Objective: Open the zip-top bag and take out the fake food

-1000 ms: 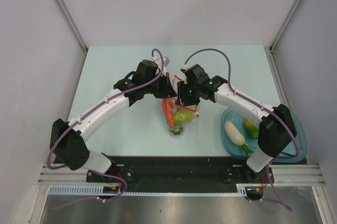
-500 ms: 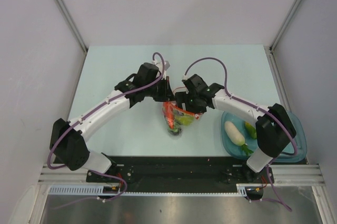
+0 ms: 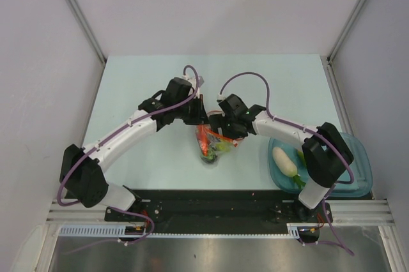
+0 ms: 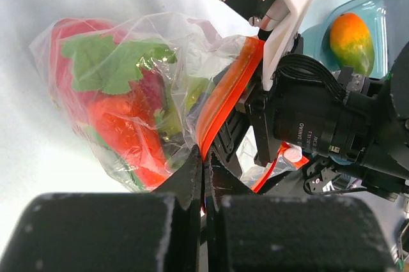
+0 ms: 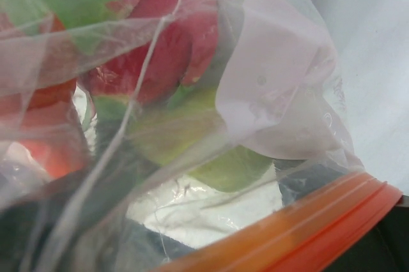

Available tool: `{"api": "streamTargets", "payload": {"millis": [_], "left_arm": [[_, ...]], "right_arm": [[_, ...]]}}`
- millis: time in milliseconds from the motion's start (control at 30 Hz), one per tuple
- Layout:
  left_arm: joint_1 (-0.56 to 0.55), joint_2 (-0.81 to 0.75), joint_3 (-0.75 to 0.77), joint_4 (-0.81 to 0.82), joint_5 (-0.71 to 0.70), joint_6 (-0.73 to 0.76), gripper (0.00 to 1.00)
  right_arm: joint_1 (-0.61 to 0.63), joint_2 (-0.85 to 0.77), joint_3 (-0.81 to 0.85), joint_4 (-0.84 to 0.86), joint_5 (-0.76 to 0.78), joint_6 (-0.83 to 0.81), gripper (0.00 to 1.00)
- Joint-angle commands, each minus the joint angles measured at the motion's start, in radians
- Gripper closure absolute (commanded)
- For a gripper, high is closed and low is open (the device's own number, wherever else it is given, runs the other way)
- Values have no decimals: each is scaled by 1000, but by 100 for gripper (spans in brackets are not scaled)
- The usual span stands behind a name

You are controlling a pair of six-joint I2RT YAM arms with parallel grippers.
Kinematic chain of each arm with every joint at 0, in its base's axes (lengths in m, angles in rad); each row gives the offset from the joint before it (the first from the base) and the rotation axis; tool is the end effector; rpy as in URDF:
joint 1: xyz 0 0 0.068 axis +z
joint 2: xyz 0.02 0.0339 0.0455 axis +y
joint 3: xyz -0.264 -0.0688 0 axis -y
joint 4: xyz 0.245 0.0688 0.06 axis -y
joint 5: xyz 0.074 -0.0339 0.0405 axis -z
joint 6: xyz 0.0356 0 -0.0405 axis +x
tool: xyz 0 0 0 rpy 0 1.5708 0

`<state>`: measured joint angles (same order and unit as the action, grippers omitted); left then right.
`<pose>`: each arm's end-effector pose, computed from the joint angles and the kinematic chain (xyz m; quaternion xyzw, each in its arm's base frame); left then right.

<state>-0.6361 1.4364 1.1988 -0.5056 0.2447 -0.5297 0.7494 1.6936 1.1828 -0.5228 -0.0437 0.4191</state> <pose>0.2497 -0.1951 0.3023 0.0973 0.9049 -0.3130 0.2717 0.2562 0.2406 0.2139 -0.1642 0.9498 0.1639 0.2097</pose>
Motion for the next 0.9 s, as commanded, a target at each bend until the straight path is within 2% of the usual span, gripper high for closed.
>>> {"api": "streamTargets", "payload": {"millis": [0, 100, 267, 300, 333, 367, 400, 433, 567, 800, 867], "left_arm": [[-7, -42, -1, 67, 27, 8, 100], [-7, -41, -2, 67, 28, 8, 100], [-7, -39, -4, 65, 27, 13, 100], [-7, -39, -4, 65, 27, 13, 100], [-7, -41, -4, 65, 27, 14, 100], [-7, -42, -7, 62, 28, 14, 100], [-7, -44, -7, 64, 27, 16, 100], [-7, -44, -7, 61, 25, 16, 100], [-7, -48, -8, 58, 22, 17, 100], [-5, -48, -5, 58, 18, 22, 100], [-5, -47, -5, 56, 16, 22, 100]], "right_arm": [[44, 60, -38, 70, 28, -40, 9], [44, 77, -46, 72, 41, -36, 10], [45, 78, -63, 87, 42, -33, 21], [45, 74, -64, 87, 39, -34, 24], [47, 58, -66, 87, 35, -33, 33], [45, 48, -69, 89, 30, -29, 37], [45, 38, -69, 89, 27, -29, 51], [47, 25, -72, 90, 28, -25, 57], [45, -58, -71, 60, 42, -22, 63], [45, -199, -71, 40, 68, -14, 84], [44, -222, -61, 23, 76, -14, 88]]}}
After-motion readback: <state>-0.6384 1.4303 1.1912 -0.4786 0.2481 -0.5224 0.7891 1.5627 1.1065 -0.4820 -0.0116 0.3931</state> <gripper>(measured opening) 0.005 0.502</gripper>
